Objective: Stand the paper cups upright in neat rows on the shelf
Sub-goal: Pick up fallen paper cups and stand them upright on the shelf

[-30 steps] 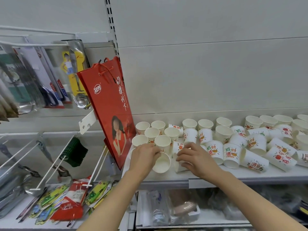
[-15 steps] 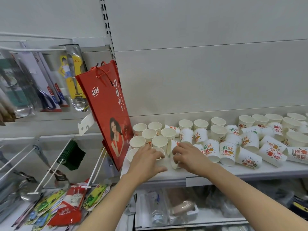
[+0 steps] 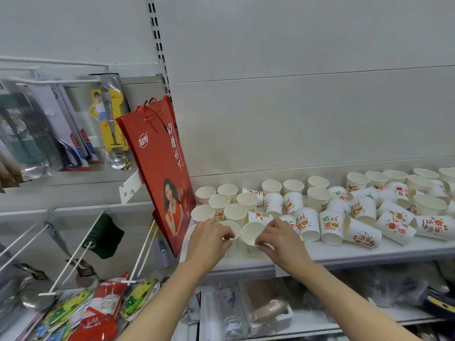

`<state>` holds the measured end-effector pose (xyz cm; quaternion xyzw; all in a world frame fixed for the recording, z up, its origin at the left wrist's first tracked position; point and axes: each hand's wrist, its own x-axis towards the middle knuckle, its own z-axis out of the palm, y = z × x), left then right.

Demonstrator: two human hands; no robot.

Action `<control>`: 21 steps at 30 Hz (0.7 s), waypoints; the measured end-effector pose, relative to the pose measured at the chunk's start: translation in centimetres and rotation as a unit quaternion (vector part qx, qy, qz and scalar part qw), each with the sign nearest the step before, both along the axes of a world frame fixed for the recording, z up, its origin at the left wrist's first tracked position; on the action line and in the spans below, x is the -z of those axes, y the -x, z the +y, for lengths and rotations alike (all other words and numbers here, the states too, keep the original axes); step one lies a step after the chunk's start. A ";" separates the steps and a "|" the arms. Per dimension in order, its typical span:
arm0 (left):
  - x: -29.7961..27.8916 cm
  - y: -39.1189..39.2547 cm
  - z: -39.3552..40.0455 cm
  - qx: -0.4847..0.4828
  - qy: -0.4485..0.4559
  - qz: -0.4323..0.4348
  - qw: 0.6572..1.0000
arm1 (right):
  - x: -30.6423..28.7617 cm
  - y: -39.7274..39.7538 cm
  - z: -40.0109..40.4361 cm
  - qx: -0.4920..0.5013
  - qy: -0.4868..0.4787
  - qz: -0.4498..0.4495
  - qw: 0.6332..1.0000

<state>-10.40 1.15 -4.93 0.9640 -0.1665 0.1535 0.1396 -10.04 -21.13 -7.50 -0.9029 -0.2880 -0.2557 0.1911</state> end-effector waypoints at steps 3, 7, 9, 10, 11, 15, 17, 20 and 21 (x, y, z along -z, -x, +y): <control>0.0 -0.2 0.0 -0.010 0.035 -0.004 0.999 | 0.3 0.6 0.3 0.017 -0.009 0.001 1.000; -0.4 -1.2 -0.3 -0.031 0.057 -0.016 0.998 | 0.1 0.8 -0.1 0.007 -0.009 -0.006 1.000; -0.9 -1.8 -0.8 -0.040 0.059 -0.013 0.997 | -0.3 0.5 -0.6 0.012 -0.014 -0.021 1.000; -1.1 -2.3 -1.1 -0.044 0.056 -0.012 0.997 | -0.5 0.1 -0.8 0.017 -0.016 -0.031 0.999; -1.5 -2.9 -1.4 -0.049 0.054 -0.014 0.997 | -0.7 -0.3 -1.1 0.021 -0.016 -0.041 0.999; -3.1 -6.4 -2.9 -0.082 0.066 0.006 0.994 | -1.4 -2.5 -2.9 0.038 -0.025 -0.070 0.996; -4.0 -8.5 -3.7 -0.112 0.047 0.029 0.992 | -1.9 -3.8 -4.1 0.045 -0.025 -0.080 0.996; -4.7 -12.0 -5.1 -0.159 0.025 0.065 0.985 | -2.5 -6.1 -6.3 0.059 -0.012 -0.083 0.995; -4.9 -13.1 -5.7 -0.167 0.026 0.074 0.983 | -2.7 -6.9 -7.1 0.065 -0.009 -0.076 0.995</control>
